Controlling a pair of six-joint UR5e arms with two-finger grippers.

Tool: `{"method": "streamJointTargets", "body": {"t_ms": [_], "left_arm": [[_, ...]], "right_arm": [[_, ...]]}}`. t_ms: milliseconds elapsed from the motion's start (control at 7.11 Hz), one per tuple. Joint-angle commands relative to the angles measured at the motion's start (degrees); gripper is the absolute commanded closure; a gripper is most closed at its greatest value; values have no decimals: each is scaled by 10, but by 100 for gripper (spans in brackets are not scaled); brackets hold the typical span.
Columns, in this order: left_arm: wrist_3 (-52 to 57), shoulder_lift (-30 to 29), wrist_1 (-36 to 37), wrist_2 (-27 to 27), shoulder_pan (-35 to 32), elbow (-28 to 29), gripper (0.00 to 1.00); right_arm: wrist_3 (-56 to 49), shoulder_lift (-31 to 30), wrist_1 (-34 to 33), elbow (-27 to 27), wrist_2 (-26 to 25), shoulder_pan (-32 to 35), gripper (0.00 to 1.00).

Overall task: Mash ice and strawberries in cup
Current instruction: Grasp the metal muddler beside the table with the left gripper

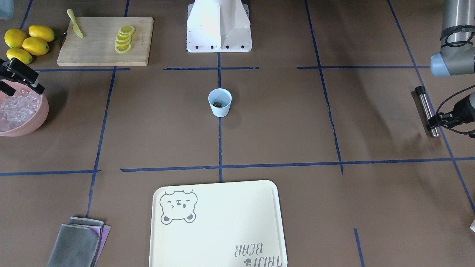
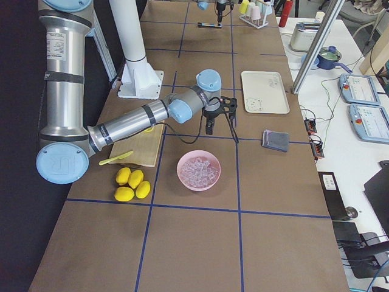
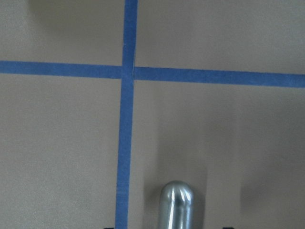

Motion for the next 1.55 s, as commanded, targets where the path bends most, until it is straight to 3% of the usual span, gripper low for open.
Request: {"method": "streamJointTargets", "body": {"t_ms": [0,562,703,984,1125,1266,1406], "left_arm": [[0,-1,-11,-3,1,8,19],[1,-1,-23,-3,14,8,21],[2,-1,-24,-4,14,8,32],[5,0,-24,-3,14,8,93],[5,3,-34,-4,14,8,100],[4,3,-38,-7,14,7,100],[-1,-2,-38,-53,14,-3,100]], "right_arm": [[0,0,0,1,0,0,1],[0,0,0,0,0,0,1],[0,0,0,0,0,0,1],[1,0,0,0,0,0,1],[1,0,0,0,0,0,1],[0,0,0,0,0,0,1],[1,1,0,1,0,0,1]]}}
